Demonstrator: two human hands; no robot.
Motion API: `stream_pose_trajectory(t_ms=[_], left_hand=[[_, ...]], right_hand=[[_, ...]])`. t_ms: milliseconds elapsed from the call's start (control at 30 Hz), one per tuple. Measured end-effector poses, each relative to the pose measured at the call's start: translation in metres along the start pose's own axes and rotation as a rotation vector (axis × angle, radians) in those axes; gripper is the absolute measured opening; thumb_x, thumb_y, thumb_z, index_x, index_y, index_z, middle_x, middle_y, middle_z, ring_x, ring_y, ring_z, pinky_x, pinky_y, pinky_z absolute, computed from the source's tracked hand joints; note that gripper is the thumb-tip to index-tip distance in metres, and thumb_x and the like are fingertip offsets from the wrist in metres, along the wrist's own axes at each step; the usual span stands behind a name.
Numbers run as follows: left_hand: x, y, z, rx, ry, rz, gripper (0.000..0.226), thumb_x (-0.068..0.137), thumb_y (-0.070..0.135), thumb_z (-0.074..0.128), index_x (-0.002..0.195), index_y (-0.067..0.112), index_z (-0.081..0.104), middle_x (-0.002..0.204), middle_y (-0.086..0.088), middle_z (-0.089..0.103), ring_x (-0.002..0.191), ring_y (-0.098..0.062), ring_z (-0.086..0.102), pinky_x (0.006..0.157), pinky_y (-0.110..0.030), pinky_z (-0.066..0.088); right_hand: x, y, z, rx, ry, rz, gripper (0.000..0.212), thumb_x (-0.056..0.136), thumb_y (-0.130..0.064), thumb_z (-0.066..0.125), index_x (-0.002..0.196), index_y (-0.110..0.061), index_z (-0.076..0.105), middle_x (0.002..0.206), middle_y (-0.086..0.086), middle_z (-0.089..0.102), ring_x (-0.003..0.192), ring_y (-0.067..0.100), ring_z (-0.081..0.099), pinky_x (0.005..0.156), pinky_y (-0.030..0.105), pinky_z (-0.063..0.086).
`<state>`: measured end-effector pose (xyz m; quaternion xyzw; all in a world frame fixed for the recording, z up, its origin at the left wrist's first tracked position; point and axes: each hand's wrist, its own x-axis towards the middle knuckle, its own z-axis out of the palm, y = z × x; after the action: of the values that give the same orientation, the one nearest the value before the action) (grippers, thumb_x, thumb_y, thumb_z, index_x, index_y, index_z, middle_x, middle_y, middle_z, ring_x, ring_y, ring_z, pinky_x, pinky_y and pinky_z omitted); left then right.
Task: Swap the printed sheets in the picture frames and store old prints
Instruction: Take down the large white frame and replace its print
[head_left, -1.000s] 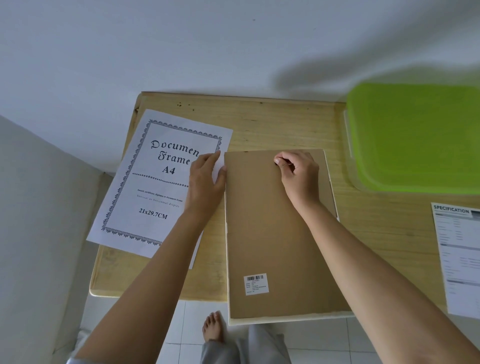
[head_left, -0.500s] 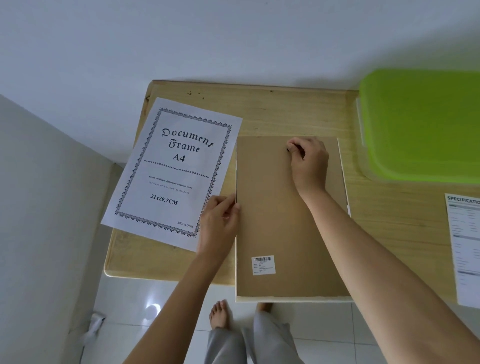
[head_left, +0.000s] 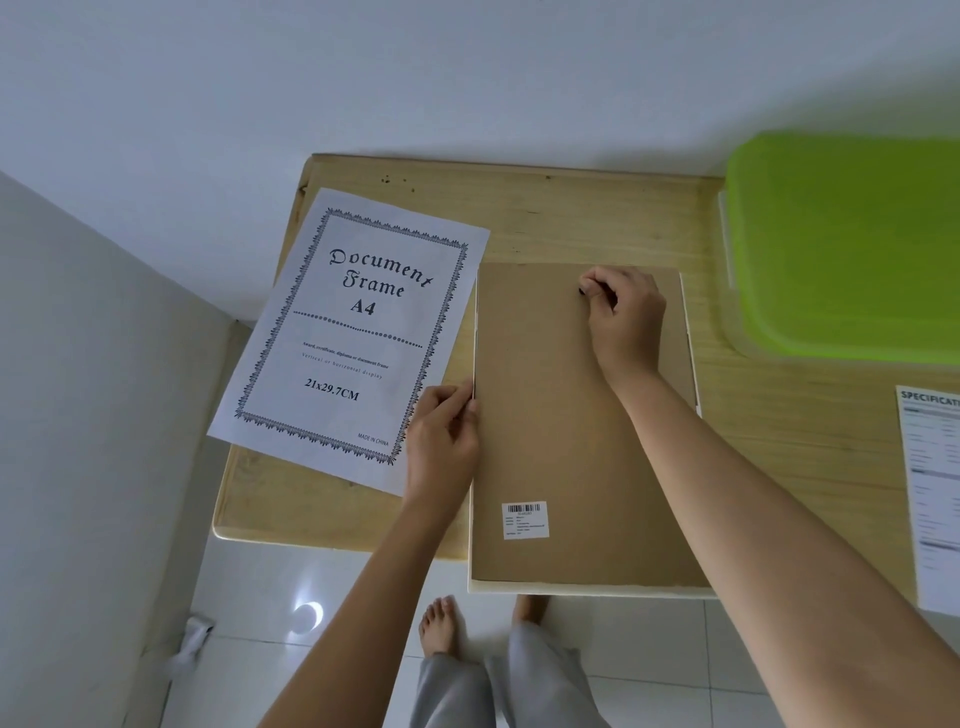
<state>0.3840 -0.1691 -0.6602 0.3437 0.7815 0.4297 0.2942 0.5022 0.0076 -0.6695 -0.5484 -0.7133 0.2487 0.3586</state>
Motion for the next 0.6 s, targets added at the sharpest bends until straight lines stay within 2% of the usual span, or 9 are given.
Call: stream_pose_trajectory(t_ms=[200,367,600], left_hand=[[0.0022,-0.0022,-0.0017,0.026,-0.043,0.011,0.03,0.093,0.01,0.051,0.121,0.014,0.061,0.096,0.011,0.051,0.078,0.015,0.049,0.07,-0.002,0.037],[0.004,-0.003,-0.0028,0.016,-0.073,0.002,0.031,0.093,0.009,0.05,0.122,0.015,0.06,0.096,0.019,0.049,0.078,0.016,0.049,0.07,0.0,0.037],[0.0063,-0.0052,-0.0044,0.012,-0.119,0.005,0.032,0.094,0.011,0.05,0.124,0.018,0.059,0.098,0.015,0.051,0.082,0.015,0.049,0.073,-0.003,0.038]], right_hand=[[0.0005,0.0006,0.0003,0.012,0.018,-0.006,0.012,0.082,-0.009,0.058,0.08,-0.006,0.069,0.083,0.009,0.069,0.084,0.028,0.056,0.072,0.024,0.034],[0.0023,-0.0008,-0.0011,0.034,0.028,-0.002,0.012,0.082,-0.009,0.058,0.08,-0.006,0.069,0.081,0.009,0.068,0.082,0.028,0.056,0.072,0.027,0.037],[0.0056,-0.0039,-0.0013,0.056,0.004,0.033,0.012,0.083,-0.008,0.059,0.082,-0.006,0.07,0.083,0.009,0.069,0.085,0.027,0.056,0.073,0.025,0.037]])
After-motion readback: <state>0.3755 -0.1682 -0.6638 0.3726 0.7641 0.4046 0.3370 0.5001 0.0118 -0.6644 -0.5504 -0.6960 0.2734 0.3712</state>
